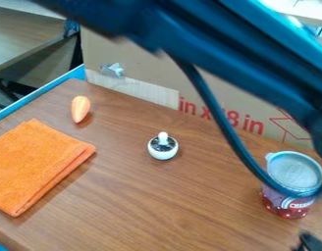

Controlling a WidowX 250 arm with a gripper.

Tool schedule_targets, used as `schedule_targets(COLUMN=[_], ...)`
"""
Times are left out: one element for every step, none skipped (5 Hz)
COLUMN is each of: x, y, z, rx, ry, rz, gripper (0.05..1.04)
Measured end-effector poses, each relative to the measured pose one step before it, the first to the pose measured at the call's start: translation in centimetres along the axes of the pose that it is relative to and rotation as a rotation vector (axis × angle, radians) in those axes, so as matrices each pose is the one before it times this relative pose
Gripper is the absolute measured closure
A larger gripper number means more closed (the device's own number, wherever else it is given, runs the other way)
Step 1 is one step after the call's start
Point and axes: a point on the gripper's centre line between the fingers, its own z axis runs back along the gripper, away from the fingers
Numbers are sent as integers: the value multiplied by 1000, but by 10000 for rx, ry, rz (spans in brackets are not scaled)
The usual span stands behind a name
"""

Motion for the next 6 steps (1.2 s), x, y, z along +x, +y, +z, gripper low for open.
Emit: schedule_targets(x=[612,170,-599,-1479,-636,-299], y=[-1150,79,477,717,1136,1966], z=[-788,-217,-164,-674,3414,2564], rx=[180,289,273,251,-254,-119], ry=[69,26,195,229,-1033,-881], rz=[-368,14,429,791,529,617], gripper=[991,991,957,749,455,158])
